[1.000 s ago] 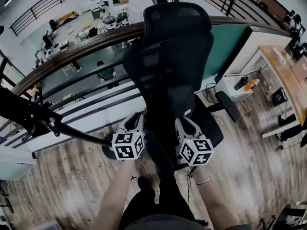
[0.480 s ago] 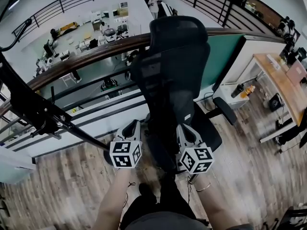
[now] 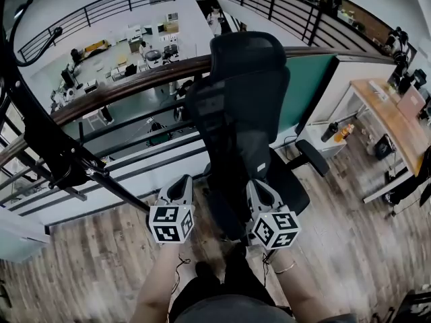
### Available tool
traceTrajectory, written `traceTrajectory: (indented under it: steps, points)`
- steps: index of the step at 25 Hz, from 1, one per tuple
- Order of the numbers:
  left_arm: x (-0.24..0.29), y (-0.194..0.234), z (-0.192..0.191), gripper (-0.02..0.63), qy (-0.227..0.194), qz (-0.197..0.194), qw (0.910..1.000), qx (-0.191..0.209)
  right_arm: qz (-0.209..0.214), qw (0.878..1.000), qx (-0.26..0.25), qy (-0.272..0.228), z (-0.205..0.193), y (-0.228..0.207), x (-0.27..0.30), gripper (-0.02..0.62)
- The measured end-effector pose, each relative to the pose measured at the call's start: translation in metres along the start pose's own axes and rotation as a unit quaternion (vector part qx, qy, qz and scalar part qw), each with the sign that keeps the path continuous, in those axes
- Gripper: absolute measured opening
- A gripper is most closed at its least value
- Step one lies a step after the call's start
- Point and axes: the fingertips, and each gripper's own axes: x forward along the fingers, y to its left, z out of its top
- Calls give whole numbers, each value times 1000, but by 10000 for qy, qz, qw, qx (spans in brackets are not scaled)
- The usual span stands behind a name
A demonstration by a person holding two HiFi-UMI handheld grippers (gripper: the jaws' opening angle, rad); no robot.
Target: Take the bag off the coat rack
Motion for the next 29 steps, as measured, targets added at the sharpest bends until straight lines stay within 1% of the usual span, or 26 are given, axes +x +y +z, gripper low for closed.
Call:
traceTrajectory:
  steps: [16,29]
  points:
    - [-22,4,-3,28,-4,118,9999,-47,46,9999,-89,108,-6,15,-8,2]
    - [-25,4,-6,28,11,178,9998,-63,46,9998,-91,156,-11,15,-10,2]
